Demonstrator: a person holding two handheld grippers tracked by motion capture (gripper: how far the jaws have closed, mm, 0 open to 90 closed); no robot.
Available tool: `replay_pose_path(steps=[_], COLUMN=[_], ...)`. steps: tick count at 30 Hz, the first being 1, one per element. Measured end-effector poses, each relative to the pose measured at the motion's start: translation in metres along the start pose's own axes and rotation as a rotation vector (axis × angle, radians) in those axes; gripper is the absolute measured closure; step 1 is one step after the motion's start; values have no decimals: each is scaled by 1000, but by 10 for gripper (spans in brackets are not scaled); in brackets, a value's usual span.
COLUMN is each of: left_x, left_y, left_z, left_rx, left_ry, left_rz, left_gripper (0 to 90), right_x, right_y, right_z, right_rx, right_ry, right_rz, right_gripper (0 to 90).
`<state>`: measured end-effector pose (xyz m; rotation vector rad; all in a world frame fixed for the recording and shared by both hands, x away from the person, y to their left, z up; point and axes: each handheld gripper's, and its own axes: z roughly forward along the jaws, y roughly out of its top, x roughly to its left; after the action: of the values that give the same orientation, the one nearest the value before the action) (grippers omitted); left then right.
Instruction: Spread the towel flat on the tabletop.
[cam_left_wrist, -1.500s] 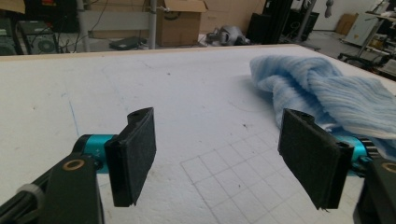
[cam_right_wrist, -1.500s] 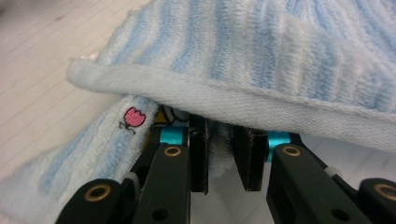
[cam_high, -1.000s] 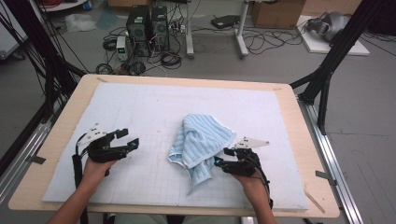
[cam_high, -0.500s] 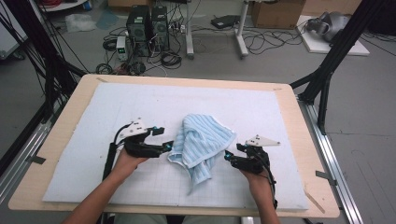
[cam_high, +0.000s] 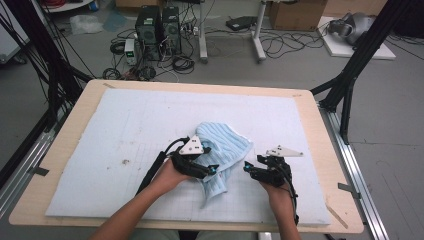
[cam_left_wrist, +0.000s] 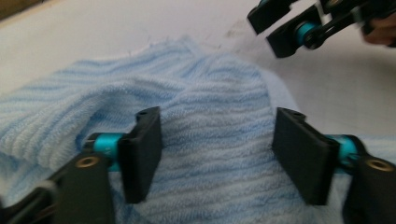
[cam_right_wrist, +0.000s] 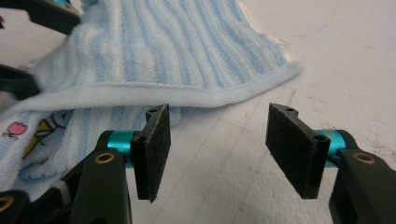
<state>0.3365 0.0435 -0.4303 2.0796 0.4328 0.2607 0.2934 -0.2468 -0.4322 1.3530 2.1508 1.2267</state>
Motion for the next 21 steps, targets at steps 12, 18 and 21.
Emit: replay_pose_path(steps=[12,18,21], left_x=[43,67,83], left_y=[-6,-20,-34], left_z=[-44,-83,-104], left_rx=[-202,-281,-301], left_ry=[23,131,178], left_rz=[-213,-287,-337], left_gripper=[853,850,848], right_x=[3,7,10], right_y=[0,1,4], right_z=[4,8,11], right_rx=[9,13,21], right_ry=[10,9,9], right_rz=[-10,-14,-37], right_gripper=[391,420,426])
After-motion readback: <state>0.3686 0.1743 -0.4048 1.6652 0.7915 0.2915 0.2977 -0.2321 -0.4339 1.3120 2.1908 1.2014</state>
